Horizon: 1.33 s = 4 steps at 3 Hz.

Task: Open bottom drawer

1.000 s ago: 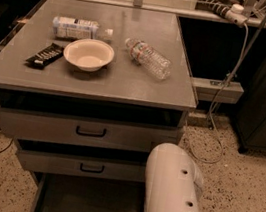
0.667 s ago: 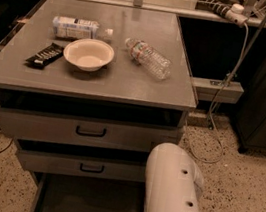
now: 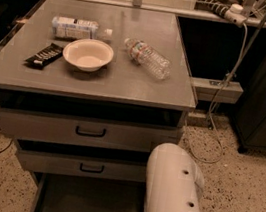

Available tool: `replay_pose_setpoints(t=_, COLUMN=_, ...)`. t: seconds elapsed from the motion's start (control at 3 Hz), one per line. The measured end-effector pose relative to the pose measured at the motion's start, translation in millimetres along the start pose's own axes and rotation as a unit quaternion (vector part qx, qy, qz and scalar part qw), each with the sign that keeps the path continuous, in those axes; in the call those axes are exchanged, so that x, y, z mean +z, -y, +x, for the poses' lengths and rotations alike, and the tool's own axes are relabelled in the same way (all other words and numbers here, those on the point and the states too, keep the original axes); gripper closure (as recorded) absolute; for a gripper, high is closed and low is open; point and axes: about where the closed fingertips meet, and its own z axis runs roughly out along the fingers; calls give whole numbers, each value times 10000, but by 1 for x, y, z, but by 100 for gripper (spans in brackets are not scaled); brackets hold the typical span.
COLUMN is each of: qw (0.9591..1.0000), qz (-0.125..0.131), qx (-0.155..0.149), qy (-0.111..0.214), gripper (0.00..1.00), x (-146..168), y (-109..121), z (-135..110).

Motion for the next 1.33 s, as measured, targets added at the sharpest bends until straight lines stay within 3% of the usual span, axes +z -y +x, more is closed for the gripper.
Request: replay_pose_setpoints(t=1.33, qw=10000, qz=-38, qx=-6, qy=-9, gripper=0, x=-2, y=-2, z=0)
